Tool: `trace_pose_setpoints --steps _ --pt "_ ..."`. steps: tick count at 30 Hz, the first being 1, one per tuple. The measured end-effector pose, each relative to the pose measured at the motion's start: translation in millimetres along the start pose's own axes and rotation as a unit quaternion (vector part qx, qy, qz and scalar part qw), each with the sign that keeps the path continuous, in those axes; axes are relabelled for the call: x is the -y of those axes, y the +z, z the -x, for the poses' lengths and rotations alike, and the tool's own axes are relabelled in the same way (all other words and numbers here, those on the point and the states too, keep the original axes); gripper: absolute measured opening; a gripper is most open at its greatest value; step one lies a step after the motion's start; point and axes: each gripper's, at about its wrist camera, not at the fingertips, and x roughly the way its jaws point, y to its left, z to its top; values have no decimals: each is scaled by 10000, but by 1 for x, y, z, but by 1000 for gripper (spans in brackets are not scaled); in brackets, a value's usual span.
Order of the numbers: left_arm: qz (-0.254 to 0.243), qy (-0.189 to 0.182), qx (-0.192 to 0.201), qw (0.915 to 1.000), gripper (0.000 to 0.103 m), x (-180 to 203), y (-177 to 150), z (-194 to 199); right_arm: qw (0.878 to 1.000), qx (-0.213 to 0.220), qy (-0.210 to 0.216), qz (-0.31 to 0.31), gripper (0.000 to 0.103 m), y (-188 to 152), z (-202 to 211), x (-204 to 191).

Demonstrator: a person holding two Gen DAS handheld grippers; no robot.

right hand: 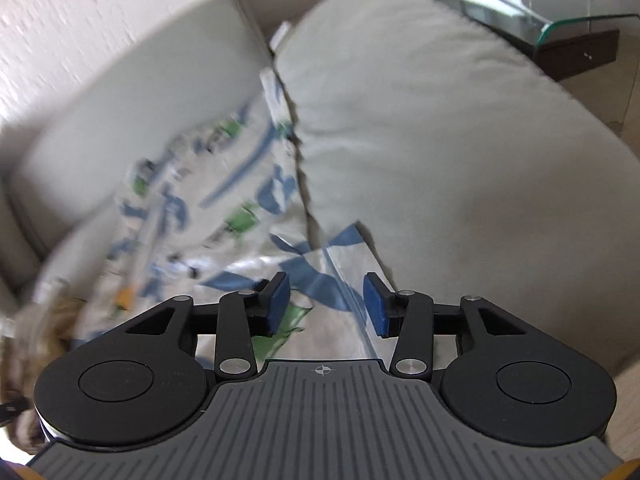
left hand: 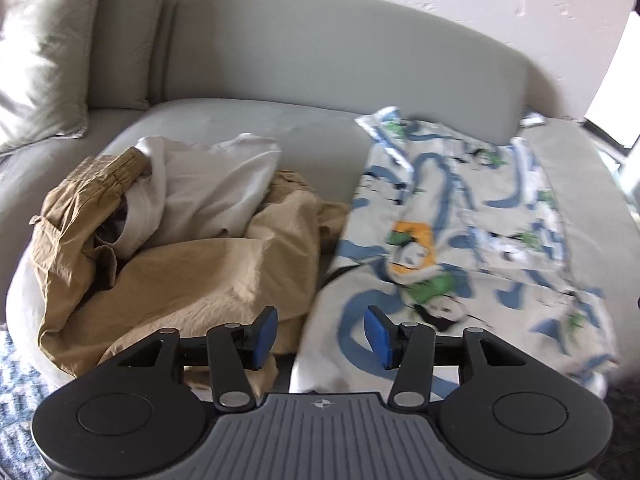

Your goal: Fold clothes

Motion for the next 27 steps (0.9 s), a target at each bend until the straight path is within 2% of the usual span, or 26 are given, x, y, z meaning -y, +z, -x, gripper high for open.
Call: trace_pose_setpoints --steps 2,4,5,8,13,14,15,20,23,25,27 --pt "19 -110 -21 9999 50 0 6 2 9995 327 11 -48 58 -1 30 9" --pt "-152 -18 15 9999 50 11 13 -12 9982 601 -17 -79 59 -2 54 16" --pt "-300 66 6 9995 49 19 18 -24 9982 590 54 -97 59 -2 54 14" --pt "-767 272 -305 9962 35 45 35 -73 9980 555 270 -152 59 -2 56 7" --pt "-1512 862 -669 9825 35 78 54 -136 9966 516 599 -217 59 -2 59 -4" --pt "-1603 900 -740 9802 38 82 54 -143 9965 552 596 -171 59 -2 60 -6" --pt "-1658 877 -786 9791 45 83 54 -147 9964 587 593 -124 59 -3 61 -9" --pt "-2022 546 -882 9738 48 91 47 -151 9962 661 550 -94 59 -3 63 -10" --pt "-2298 694 -950 9661 48 97 46 -166 9962 698 521 -92 59 -3 64 -11" --pt "-2402 871 -1049 9611 39 97 44 -179 9961 722 503 -91 59 -3 65 -11" --pt "-2425 911 -1133 9592 18 95 43 -187 9960 746 484 -90 59 -3 66 -11"
